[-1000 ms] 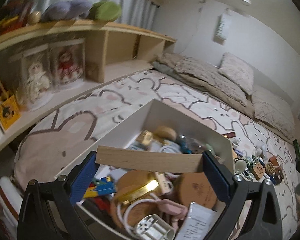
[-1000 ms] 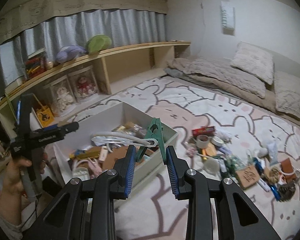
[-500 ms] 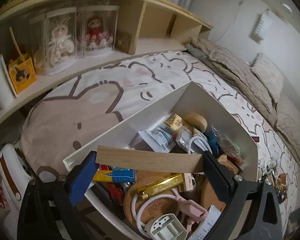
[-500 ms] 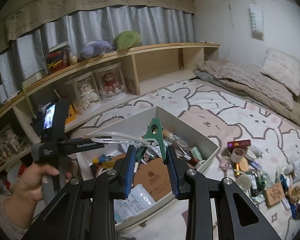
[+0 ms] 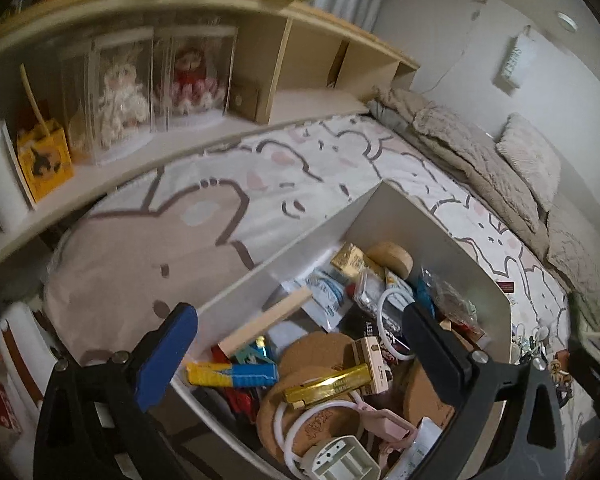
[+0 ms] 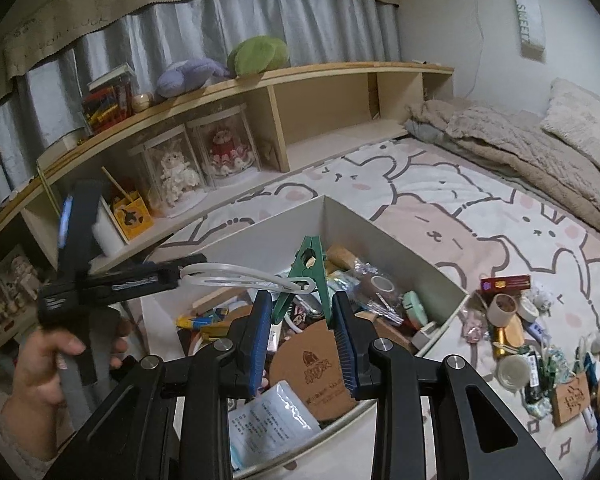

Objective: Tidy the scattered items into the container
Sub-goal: 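Lower both grippers into the box and open them to release the items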

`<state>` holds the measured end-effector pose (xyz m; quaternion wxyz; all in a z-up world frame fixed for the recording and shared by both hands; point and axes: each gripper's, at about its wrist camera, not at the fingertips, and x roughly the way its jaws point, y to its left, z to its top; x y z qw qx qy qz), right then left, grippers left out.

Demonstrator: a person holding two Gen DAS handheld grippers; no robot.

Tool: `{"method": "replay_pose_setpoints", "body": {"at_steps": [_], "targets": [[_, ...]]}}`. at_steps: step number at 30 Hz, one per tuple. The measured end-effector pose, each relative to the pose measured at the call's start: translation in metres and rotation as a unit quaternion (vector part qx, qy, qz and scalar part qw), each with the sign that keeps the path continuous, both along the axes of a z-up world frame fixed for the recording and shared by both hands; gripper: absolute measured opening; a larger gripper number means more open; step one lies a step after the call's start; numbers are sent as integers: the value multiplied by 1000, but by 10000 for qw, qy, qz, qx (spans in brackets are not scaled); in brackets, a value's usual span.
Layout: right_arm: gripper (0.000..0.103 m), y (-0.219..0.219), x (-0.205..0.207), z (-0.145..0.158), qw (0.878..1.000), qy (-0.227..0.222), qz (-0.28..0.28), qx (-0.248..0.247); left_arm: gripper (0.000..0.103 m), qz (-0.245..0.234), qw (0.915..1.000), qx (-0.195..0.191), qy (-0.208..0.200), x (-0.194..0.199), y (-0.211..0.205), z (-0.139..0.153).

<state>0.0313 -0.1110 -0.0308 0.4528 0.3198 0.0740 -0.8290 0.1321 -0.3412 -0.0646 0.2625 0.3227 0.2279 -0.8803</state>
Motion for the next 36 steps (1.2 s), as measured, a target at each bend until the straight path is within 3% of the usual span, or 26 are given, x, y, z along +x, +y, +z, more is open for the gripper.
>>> {"method": "replay_pose_setpoints", "body": {"at_steps": [14, 25, 33, 35, 36], "targets": [[31, -88, 8, -28, 9953, -500, 648, 524, 103, -61, 9941, -996, 417, 51, -16, 33], [31, -157, 19, -54, 9843, -674, 1158, 1153, 103, -13, 9937, -1001, 513, 74, -43, 24], [33, -182, 14, -73, 9760, -864, 1303, 1513, 103, 59, 9938, -970, 547, 79, -58, 19], [62, -182, 10, -73, 9764, -957, 1261, 1468, 103, 19, 9941, -931, 558, 77, -60, 17], [83, -182, 6, -72, 9774, -1004, 1208, 1412, 103, 4, 9940, -937, 558, 76, -60, 17]]}}
